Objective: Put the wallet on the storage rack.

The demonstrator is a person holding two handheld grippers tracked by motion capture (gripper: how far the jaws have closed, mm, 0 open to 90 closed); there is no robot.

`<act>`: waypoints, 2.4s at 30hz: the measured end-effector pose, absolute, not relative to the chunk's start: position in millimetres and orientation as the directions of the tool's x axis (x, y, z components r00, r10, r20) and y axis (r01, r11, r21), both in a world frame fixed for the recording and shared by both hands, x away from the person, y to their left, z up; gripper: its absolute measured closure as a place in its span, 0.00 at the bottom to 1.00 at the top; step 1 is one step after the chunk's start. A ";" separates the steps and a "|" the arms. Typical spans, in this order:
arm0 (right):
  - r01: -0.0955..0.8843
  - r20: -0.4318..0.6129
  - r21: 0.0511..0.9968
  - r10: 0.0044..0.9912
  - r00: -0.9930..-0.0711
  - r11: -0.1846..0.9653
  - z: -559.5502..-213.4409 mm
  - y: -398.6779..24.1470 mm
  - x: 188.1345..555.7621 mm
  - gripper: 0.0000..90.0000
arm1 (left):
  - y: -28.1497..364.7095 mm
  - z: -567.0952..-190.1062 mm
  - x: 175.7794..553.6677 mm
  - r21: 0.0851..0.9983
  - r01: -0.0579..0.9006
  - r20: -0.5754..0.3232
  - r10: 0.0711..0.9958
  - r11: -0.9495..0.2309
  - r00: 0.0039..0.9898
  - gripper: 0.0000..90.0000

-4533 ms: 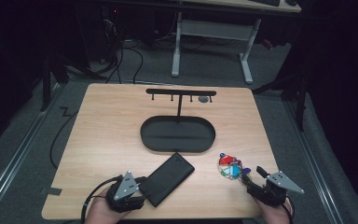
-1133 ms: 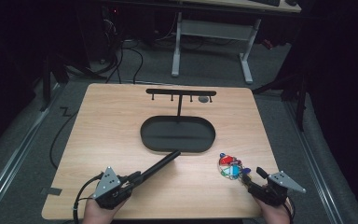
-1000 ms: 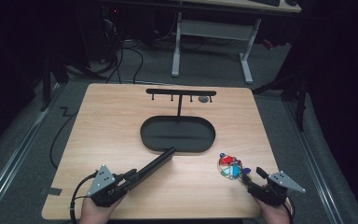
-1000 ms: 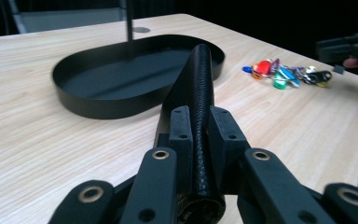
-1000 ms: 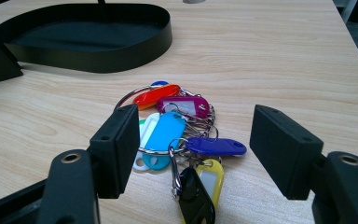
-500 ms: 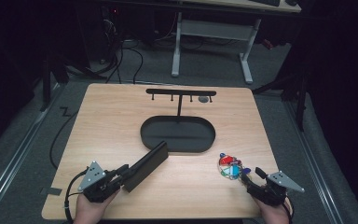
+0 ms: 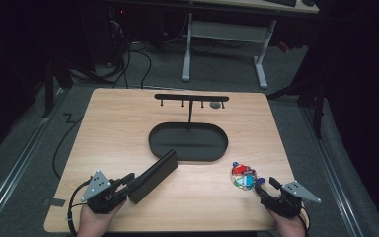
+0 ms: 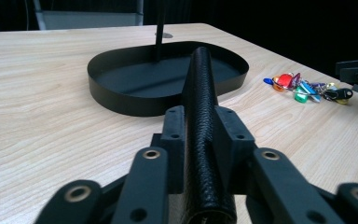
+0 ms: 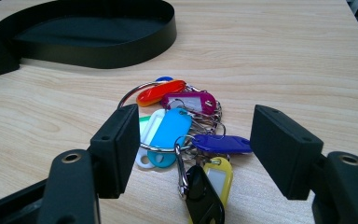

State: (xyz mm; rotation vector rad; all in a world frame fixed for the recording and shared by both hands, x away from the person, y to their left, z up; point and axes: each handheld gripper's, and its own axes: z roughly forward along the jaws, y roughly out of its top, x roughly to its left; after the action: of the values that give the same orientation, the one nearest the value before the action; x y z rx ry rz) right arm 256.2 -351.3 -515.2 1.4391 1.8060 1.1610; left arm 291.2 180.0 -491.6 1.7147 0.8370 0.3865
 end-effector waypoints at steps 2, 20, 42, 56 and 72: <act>0.485 0.095 0.873 0.957 -0.276 0.053 -515.4 -351.2 256.3 0.37 | 180.1 -492.1 291.8 0.935 0.336 -0.166 0.700 -0.111 0.694 0.78; 0.486 0.092 0.872 0.956 -0.278 0.057 -515.2 -351.9 256.6 0.37 | 164.9 -493.3 287.5 0.912 0.297 -0.023 0.689 -0.282 0.724 0.75; 0.485 0.142 0.874 0.935 -0.325 0.036 -516.5 -354.1 262.7 0.37 | 141.2 -464.6 302.3 0.747 0.401 0.081 0.671 -0.531 0.737 0.74; 0.474 0.140 0.880 0.936 -0.323 0.032 -512.9 -354.2 259.8 0.37 | 123.3 -449.1 317.6 0.587 0.420 0.118 0.587 -0.692 0.801 0.74; 0.481 0.140 0.876 0.938 -0.318 0.033 -513.6 -354.8 260.1 0.37 | 119.4 -444.0 330.3 0.513 0.435 0.073 0.543 -0.740 0.836 0.80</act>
State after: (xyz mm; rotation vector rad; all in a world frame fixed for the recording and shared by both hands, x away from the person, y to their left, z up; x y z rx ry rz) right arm 260.1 -354.8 -513.6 1.4338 1.8314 1.2348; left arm 330.3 119.4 -444.0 2.5273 0.7209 0.2994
